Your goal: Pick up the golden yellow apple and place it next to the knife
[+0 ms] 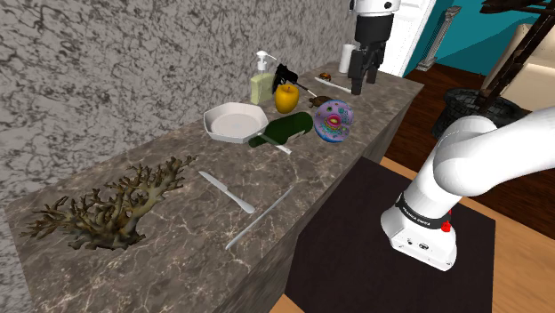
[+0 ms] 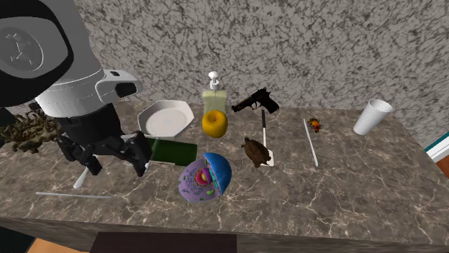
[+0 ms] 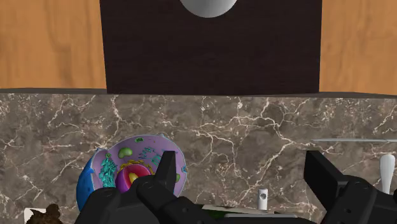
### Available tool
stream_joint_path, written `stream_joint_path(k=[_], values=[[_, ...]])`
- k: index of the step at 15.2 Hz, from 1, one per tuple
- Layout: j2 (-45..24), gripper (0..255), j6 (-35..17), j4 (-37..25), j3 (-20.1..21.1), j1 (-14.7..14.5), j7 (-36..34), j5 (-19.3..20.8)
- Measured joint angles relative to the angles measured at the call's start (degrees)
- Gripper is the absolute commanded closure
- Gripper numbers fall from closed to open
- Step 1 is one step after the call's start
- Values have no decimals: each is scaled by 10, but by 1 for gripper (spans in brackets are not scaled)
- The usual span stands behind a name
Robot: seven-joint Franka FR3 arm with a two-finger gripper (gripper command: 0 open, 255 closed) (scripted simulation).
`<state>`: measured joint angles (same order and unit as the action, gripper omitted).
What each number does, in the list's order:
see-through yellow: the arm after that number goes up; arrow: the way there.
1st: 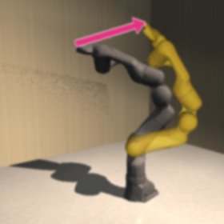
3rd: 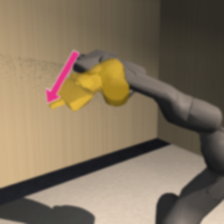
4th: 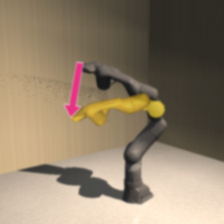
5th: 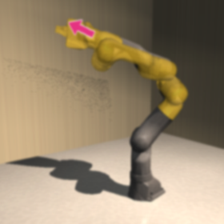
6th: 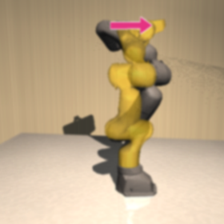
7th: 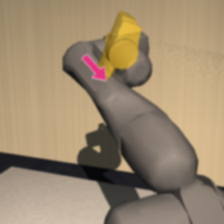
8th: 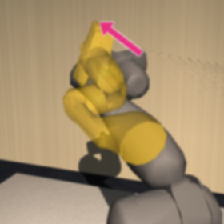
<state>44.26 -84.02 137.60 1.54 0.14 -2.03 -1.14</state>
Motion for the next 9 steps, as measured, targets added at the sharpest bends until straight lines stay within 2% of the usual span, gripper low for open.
stream_joint_path(k=[3,9], values=[[-11,0,-23,5,-8,1,16,10],[-80,0,-139,13,-48,6,94,54]])
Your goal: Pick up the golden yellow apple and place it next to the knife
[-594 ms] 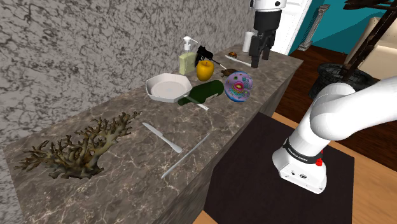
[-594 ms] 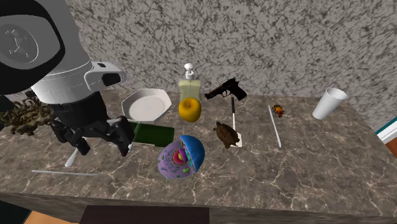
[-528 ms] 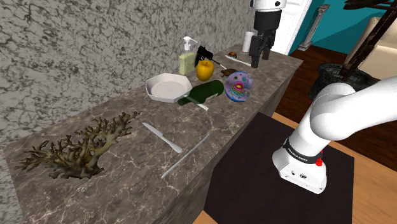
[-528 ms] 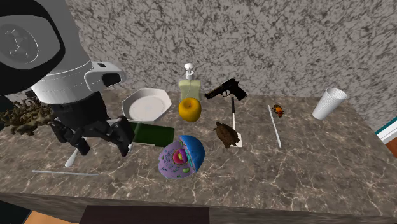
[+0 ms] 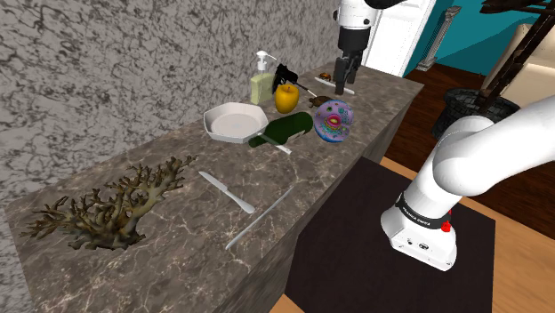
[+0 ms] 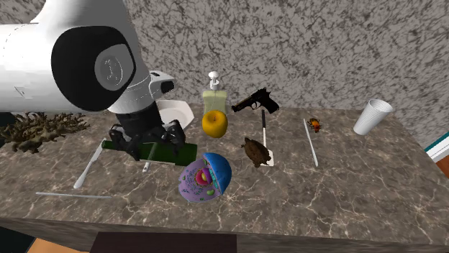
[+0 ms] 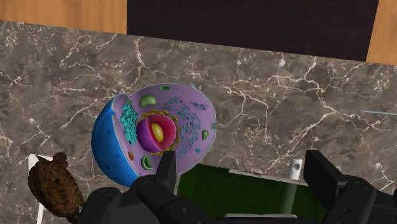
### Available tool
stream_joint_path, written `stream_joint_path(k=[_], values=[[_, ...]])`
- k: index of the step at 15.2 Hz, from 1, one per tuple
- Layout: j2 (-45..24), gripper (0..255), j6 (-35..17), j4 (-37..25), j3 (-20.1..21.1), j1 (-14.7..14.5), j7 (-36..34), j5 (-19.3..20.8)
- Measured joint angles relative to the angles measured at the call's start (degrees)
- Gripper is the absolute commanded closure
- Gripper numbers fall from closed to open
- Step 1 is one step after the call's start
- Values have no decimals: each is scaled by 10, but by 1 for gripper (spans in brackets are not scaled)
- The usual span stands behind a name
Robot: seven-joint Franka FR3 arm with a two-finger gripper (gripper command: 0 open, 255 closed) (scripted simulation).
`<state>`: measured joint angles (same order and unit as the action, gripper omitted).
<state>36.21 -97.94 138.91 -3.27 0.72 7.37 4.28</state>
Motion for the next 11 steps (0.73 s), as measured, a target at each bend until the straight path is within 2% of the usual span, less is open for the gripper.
stream_joint_path(k=[5,11], values=[[-70,0,-94,-12,-32,2,63,25],[-180,0,-193,-70,-68,-1,140,33]])
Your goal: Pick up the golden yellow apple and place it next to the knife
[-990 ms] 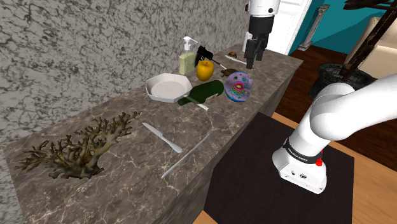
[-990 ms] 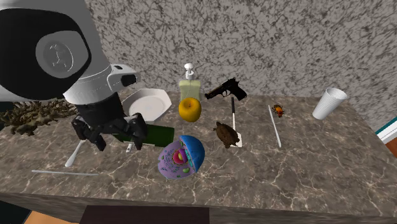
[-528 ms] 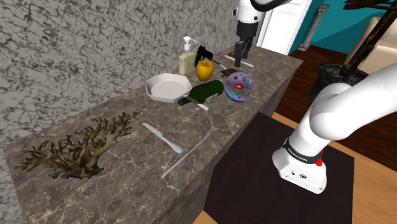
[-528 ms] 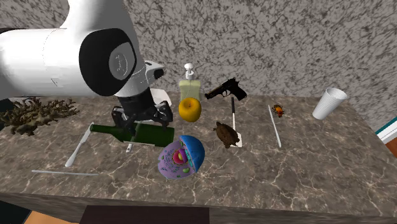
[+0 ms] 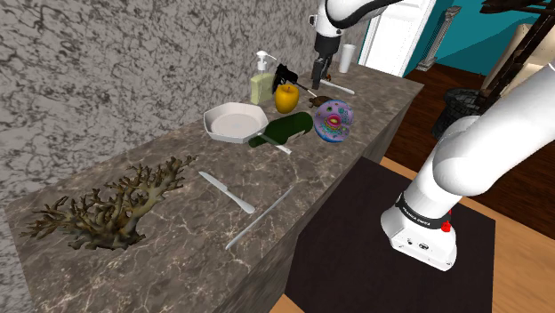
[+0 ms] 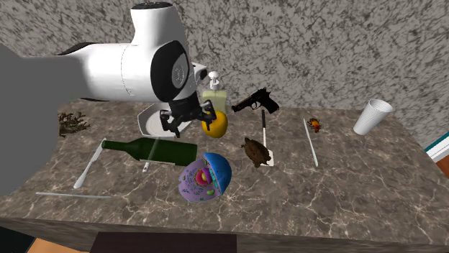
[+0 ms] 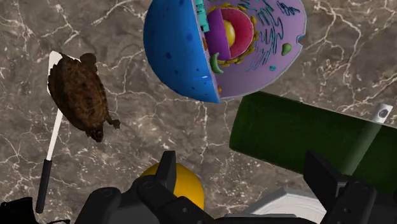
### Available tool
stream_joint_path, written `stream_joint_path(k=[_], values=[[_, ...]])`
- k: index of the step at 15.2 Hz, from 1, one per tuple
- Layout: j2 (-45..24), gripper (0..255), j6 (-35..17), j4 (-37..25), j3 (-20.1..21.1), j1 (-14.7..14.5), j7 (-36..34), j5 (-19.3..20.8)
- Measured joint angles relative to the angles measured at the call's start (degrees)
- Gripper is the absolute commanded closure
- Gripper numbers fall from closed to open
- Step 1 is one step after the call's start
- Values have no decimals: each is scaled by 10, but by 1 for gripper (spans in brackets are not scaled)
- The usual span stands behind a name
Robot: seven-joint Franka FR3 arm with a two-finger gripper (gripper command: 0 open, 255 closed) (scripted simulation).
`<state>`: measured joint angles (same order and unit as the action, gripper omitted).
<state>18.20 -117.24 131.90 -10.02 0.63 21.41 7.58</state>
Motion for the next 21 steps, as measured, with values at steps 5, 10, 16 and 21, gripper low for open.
stream_joint_path(k=[5,10,16,21], values=[[-98,0,-79,-56,-24,-3,69,-14],[-190,0,-129,-133,-34,-3,137,-45],[-249,0,-169,-168,-35,3,176,-68],[-272,0,-197,-162,-34,5,181,-75]])
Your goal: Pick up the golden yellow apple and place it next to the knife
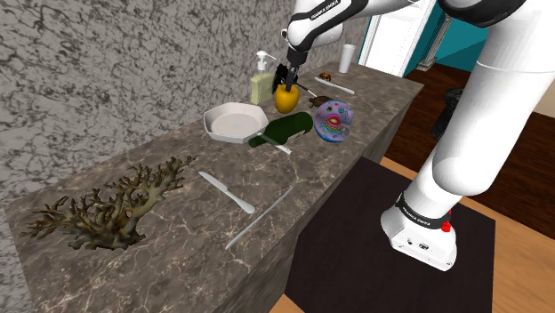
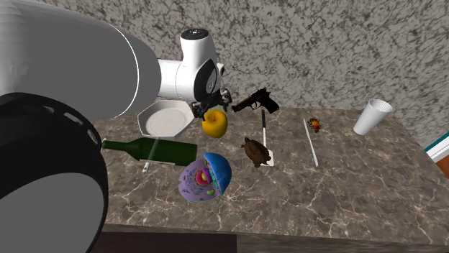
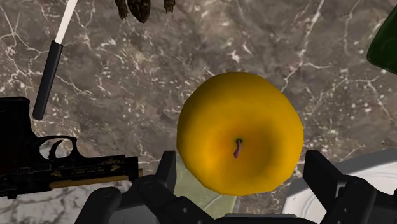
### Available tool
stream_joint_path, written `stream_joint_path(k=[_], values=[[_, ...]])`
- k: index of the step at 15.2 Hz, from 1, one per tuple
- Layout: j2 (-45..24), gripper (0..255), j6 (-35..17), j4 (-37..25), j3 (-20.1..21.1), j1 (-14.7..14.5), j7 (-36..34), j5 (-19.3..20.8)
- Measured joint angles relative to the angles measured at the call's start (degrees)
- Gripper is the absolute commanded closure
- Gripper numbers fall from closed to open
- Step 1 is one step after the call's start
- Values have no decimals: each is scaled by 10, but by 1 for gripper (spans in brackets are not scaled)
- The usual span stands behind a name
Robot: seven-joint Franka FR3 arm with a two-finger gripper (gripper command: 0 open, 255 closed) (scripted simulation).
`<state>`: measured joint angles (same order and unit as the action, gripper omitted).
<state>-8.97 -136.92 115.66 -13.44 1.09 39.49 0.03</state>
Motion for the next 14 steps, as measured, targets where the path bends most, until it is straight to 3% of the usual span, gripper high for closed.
stream_joint_path(k=[5,6,14], values=[[-2,0,-2,0,0,0,0,-1],[-2,255,-2,0,0,0,0,-1],[-2,255,-2,0,0,0,0,-1]])
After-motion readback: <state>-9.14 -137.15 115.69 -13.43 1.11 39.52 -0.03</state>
